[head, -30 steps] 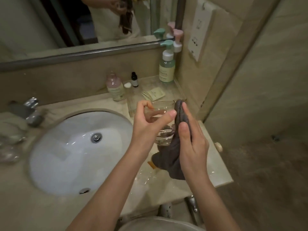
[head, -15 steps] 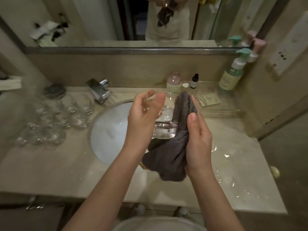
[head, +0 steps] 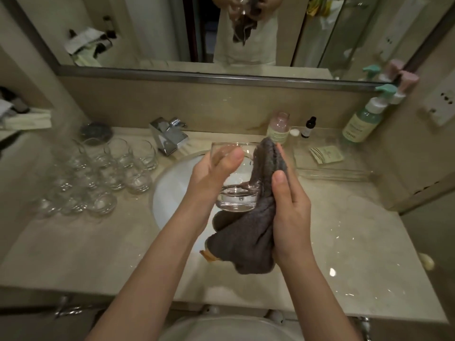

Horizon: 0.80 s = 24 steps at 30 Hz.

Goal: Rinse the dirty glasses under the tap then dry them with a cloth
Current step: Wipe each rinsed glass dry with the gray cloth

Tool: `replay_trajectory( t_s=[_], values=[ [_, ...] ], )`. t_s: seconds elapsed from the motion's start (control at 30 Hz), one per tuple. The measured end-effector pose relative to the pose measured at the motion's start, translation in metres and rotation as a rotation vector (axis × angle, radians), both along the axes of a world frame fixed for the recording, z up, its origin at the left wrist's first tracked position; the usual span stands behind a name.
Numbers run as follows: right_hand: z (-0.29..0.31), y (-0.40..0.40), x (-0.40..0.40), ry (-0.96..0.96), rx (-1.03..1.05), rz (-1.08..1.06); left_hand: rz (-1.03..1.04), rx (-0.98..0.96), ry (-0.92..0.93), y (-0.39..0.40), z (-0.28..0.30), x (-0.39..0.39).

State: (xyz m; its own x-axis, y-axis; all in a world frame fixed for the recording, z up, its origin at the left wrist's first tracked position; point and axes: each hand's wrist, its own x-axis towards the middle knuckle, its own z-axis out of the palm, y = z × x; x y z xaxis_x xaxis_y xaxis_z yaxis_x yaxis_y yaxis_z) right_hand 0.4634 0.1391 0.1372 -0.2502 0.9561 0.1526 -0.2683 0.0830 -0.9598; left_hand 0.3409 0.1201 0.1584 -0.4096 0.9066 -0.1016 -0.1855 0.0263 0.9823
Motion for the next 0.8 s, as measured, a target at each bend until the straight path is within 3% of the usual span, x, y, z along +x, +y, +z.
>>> replay_trajectory(
  t_s=[0.13,0.3,0.47,0.53,0.7,0.8],
  values=[
    [-0.003,-0.004,-0.015,-0.095,0.085,-0.070,0.101,0.000,0.191,-0.013,-0.002,-0.012],
    [-0.001,-0.019,-0.041,-0.129,0.209,-0.087,0.096,0.004,0.070,-0.020,0.001,-0.022],
    [-0.001,-0.020,-0.054,0.000,0.036,-0.069,-0.207,0.045,-0.229,-0.027,0.003,-0.055],
    [0.001,-0.023,-0.059,0.013,-0.003,-0.054,-0.217,0.039,-0.205,-0.028,0.001,-0.060],
    [0.001,-0.030,-0.068,-0.037,0.054,-0.100,0.009,-0.010,-0.051,-0.032,-0.003,-0.064],
    [0.000,-0.033,-0.075,-0.099,0.089,-0.100,0.005,-0.014,-0.033,-0.039,-0.007,-0.060]
  ],
)
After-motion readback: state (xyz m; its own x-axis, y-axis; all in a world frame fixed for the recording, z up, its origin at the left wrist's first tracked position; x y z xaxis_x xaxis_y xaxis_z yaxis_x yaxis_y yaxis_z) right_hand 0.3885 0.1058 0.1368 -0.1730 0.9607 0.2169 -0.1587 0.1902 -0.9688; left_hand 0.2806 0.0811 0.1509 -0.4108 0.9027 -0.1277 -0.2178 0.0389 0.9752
